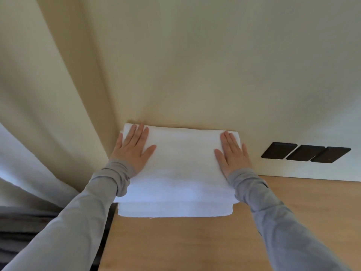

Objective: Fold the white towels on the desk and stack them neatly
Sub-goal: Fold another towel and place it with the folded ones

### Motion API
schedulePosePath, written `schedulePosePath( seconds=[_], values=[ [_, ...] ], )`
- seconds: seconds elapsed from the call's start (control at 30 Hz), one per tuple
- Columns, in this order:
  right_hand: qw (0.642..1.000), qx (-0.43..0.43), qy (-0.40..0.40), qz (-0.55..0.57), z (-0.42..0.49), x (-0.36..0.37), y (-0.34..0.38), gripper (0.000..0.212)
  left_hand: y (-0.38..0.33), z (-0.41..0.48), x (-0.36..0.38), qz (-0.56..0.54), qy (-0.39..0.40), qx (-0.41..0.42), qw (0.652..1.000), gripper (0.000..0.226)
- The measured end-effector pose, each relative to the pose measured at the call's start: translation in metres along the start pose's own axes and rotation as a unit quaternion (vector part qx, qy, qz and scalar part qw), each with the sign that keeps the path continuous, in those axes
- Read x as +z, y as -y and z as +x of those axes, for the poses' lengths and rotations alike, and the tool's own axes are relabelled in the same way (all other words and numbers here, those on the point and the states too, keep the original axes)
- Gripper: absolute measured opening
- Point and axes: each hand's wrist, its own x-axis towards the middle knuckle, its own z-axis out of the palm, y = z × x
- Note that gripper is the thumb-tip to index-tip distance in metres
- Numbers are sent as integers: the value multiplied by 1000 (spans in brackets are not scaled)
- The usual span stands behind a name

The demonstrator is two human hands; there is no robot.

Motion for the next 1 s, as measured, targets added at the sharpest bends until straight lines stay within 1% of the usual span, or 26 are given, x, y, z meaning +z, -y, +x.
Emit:
schedulePosePath(
  seconds=[0.07, 0.1, 0.13, 0.17, 0.2, 0.23, 0.27, 0.3, 0.37, 0.4, 0.47, 0.6, 0.67, 0.73, 0.8, 0.87, 0.93, 1.0],
  values=[
    [1000, 11, 8, -27, -1, -9, 2, 60, -1, -8, -10, 4, -8, 17, 1000, 74],
    [999, 9, -9, -40, -3, -14, 4, 61, -3, -16, -15, -4, -26, 34, 999, 81],
    [998, -11, -45, -46, -8, -18, 8, 64, -8, -25, -18, -11, -44, 60, 997, 90],
    [994, -55, -89, -34, -15, -20, 16, 68, -14, -36, -17, -10, -57, 92, 994, 96],
    [986, -117, -115, -10, -22, -19, 25, 74, -21, -46, -14, 4, -60, 127, 990, 98],
    [977, -181, -116, 7, -29, -17, 34, 80, -27, -54, -9, 25, -58, 158, 985, 97],
    [969, -230, -89, -5, -36, -12, 41, 86, -29, -60, -3, 47, -51, 180, 981, 95],
    [966, -251, -53, -38, -41, -6, 43, 94, -26, -62, 2, 67, -45, 188, 979, 98],
    [966, -239, -12, -102, -42, -3, 26, 107, -4, -61, 5, 117, -31, 173, 978, 107],
    [968, -220, -2, -125, -41, -5, 11, 110, 12, -60, 4, 132, -21, 154, 979, 109],
    [970, -186, 18, -155, -39, -9, -14, 110, 40, -59, 2, 122, 6, 122, 985, 109],
    [969, -183, 35, -164, -40, -9, -21, 108, 50, -59, 2, 105, 27, 121, 987, 106],
    [970, -177, 40, -162, -42, -11, -15, 109, 45, -60, -3, 98, 27, 116, 988, 108],
    [971, -169, 46, -163, -43, -16, -13, 112, 44, -64, -7, 118, 16, 110, 987, 113],
    [973, -159, 42, -165, -50, -19, -12, 119, 43, -72, -10, 142, -5, 105, 984, 123],
    [970, -164, 11, -178, -61, -19, -8, 127, 37, -82, -10, 169, -32, 111, 979, 139],
    [967, -166, -14, -192, -74, -15, -3, 137, 29, -91, -5, 192, -37, 126, 973, 149],
    [967, -166, -27, -189, -80, -9, -3, 141, 25, -96, 5, 189, -42, 127, 973, 156]
  ],
)
